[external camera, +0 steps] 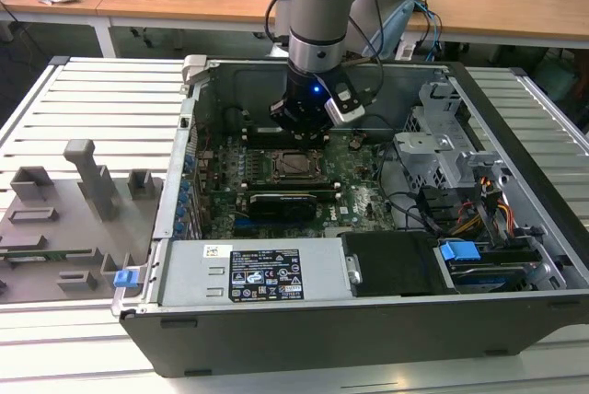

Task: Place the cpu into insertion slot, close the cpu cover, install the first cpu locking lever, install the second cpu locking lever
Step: 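Install the first cpu locking lever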

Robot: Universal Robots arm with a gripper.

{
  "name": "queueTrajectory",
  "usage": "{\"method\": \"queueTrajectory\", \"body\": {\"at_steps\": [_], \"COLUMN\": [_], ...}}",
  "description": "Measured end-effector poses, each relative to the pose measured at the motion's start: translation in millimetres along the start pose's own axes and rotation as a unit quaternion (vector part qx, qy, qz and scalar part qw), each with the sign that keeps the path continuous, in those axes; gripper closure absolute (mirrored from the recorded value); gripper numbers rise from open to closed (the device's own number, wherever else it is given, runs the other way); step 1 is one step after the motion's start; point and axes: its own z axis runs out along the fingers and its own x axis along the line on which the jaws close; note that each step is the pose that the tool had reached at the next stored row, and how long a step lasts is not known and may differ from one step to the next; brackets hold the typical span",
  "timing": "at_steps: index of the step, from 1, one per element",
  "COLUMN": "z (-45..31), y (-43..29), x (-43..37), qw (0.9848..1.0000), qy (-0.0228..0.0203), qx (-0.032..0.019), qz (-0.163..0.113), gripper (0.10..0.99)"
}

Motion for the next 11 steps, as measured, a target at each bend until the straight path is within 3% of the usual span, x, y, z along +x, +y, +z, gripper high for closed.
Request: {"method": "queueTrajectory", "body": {"at_steps": [3, 6, 11], "z": [-1.9, -8.9, -9.5], "y": [0.2, 0.6, -0.1], "x": [-0.1, -0.2, -0.2], "qw": [1.0000, 1.0000, 1.0000], "qy": [-0.0002, -0.0001, -0.0001], "qx": [-0.0001, -0.0001, 0.0004], "qz": [0.000, 0.000, 0.000], "gripper": [0.980, 0.980, 0.980]}}
